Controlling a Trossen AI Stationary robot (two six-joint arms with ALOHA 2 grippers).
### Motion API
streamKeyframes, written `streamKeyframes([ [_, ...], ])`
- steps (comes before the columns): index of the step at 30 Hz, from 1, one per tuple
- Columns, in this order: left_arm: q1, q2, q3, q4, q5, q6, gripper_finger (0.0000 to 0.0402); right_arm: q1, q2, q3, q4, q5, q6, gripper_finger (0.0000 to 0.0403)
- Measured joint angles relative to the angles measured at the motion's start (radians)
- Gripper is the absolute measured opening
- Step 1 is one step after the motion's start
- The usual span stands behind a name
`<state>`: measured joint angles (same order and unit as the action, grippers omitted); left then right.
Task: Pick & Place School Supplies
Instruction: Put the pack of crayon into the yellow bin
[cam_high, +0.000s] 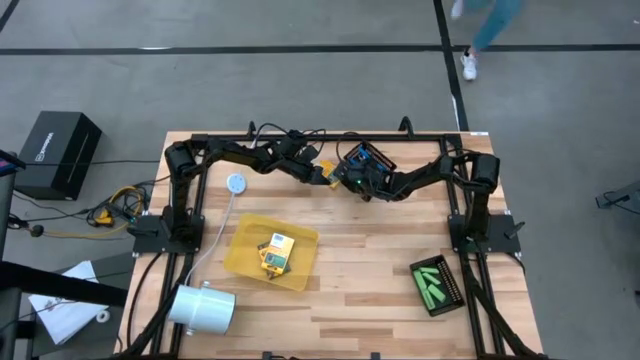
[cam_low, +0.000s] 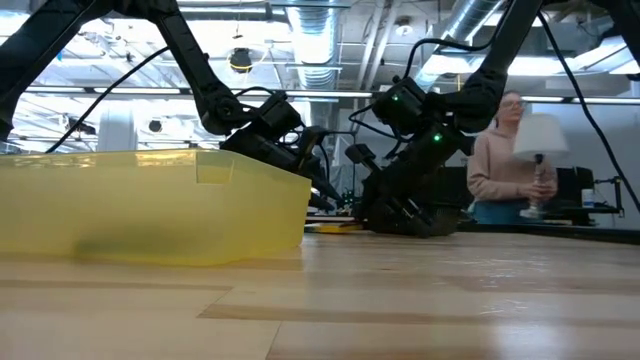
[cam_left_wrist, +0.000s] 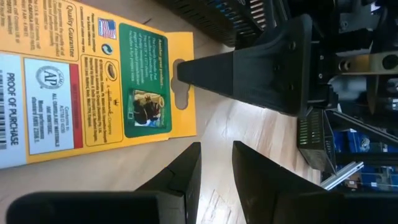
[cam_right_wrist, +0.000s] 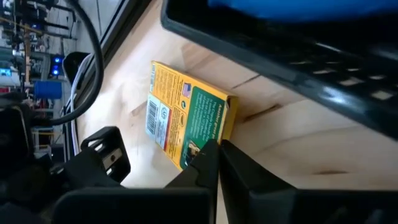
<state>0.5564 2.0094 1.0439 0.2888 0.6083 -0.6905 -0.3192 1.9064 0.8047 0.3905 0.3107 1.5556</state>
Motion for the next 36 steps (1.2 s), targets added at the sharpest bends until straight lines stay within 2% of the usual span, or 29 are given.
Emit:
streamKeyframes([
  [12, 0.033, 0.000, 0.000, 0.054, 0.033, -0.091, 0.0085, 0.005, -0.011, -0.003, 0.028, -0.055, -0.094, 0.0000],
  [19, 0.099, -0.021, 0.000, 0.240, 0.055, -0.225, 0.0085, 0.032, -0.010, -0.004, 0.117, -0.092, -0.116, 0.0000],
  [26, 0.178, -0.029, 0.039, 0.253, 0.081, -0.233, 0.0085, 0.050, -0.013, -0.003, 0.262, -0.129, -0.149, 0.0000],
  [36, 0.268, -0.029, 0.048, 0.252, 0.105, -0.232, 0.0085, 0.067, -0.159, -0.001, 0.269, -0.154, -0.231, 0.0000],
])
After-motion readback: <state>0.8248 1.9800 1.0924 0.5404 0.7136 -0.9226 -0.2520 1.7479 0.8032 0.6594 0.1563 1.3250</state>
